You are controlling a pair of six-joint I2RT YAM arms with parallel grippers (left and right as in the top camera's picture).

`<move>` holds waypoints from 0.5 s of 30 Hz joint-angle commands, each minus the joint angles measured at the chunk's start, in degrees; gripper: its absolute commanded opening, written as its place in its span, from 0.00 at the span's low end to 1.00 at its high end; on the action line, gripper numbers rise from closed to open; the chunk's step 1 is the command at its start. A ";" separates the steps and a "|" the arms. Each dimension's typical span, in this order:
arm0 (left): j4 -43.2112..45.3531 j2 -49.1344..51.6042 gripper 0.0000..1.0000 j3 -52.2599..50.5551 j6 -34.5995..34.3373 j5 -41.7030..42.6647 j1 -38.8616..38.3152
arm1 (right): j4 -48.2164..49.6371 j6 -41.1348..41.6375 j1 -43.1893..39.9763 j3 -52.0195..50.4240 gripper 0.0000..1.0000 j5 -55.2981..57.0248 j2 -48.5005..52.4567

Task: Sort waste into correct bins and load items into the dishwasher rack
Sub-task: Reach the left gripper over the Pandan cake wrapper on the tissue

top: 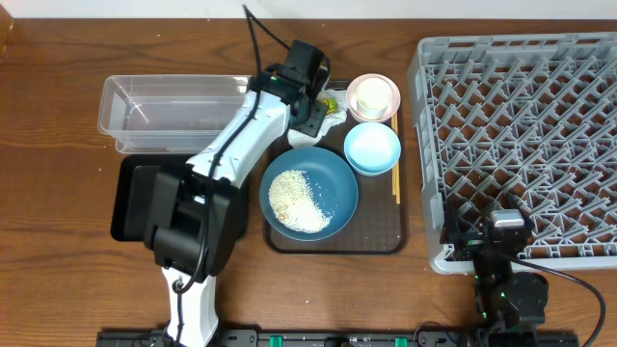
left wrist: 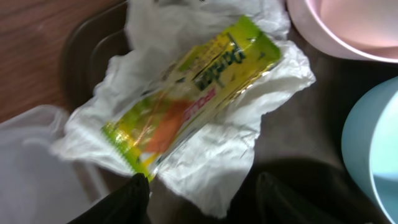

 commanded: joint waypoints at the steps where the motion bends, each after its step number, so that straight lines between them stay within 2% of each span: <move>1: 1.40 0.83 0.61 0.09 5.05 0.55 -0.63 | -0.22 -0.70 -0.79 -0.09 0.99 -0.35 -0.09; 15: 3.72 5.31 0.61 -0.02 5.20 0.55 -0.68 | -0.22 -0.68 -0.79 -0.09 0.99 -0.35 -0.07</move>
